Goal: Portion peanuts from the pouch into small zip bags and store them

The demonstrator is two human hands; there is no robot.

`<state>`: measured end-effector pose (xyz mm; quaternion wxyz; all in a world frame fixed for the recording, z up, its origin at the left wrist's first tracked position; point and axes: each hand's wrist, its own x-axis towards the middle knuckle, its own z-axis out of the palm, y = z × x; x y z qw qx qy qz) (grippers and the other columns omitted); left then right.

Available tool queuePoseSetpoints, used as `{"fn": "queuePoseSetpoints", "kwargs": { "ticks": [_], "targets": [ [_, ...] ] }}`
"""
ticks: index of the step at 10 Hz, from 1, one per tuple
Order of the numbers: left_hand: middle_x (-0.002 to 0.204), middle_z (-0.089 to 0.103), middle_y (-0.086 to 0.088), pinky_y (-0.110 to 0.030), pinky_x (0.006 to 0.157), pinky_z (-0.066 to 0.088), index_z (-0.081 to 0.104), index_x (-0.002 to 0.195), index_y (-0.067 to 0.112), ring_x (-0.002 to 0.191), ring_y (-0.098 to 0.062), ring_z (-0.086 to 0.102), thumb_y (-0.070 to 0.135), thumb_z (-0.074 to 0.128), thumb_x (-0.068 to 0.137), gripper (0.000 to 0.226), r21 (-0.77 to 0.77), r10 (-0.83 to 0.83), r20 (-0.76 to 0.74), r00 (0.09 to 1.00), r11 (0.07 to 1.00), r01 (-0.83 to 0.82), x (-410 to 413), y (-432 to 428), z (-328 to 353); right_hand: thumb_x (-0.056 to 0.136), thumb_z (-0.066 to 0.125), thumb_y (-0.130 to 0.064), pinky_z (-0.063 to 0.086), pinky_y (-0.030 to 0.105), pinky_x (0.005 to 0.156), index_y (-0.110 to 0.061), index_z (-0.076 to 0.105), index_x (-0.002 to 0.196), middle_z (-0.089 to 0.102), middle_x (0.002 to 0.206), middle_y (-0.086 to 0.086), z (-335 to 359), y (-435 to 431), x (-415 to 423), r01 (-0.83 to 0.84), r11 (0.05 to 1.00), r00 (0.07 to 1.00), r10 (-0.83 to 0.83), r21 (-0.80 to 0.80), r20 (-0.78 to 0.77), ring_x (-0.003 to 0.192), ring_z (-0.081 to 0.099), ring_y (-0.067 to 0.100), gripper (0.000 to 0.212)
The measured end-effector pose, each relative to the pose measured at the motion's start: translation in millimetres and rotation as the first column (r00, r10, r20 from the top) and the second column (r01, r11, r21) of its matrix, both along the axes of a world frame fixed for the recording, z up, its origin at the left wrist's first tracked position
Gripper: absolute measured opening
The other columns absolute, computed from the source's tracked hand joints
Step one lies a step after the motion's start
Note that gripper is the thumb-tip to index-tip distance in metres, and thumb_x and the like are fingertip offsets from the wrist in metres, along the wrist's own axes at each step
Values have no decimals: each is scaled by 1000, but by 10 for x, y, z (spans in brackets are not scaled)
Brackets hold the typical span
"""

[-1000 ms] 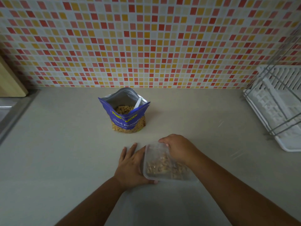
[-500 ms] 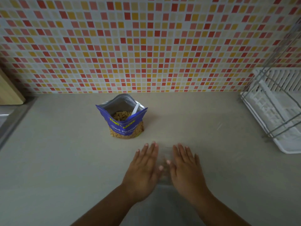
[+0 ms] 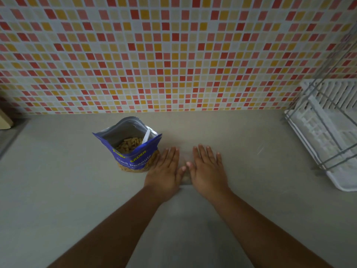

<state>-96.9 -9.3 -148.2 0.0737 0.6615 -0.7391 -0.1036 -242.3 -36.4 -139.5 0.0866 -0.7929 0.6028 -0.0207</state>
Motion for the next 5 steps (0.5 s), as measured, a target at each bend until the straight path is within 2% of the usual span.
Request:
{"fn": "queuePoseSetpoints", "kwargs": {
  "ticks": [2,3,4,5],
  "targets": [
    [160,-2,-1,-27,111,-12,-1,149,16,147,-16,-6,66,-24,70,96,15,9,7,1000,1000,-9,-5,-25,-13,84,-9,-52,-5,46,119,-18,9,151,5,161,3,-9,-41,4,-5,999,1000,5,45,10,149,-1,21,78],
    [160,0,0,-26,110,-14,0,149,18,147,-14,-5,66,-25,70,96,-3,9,-2,1000,1000,-9,-8,2,66,91,1,-51,-4,46,120,-17,9,151,4,161,2,97,-49,-11,11,996,998,-18,91,68,149,-3,20,69],
    [159,5,0,-27,112,-10,4,149,17,147,-13,0,60,-13,77,86,-63,53,-44,998,996,-55,-39,46,214,98,11,-46,-4,45,120,-16,9,151,4,161,1,269,-61,-50,18,996,993,-28,91,111,149,-3,19,61],
    [158,2,4,-26,116,-1,4,149,18,146,-11,1,58,-10,81,80,-89,86,-126,988,991,-98,-160,95,439,100,15,-42,-3,43,121,-16,8,151,4,161,0,536,-61,-86,44,997,982,-55,67,179,149,-4,18,58]
  ]
}}
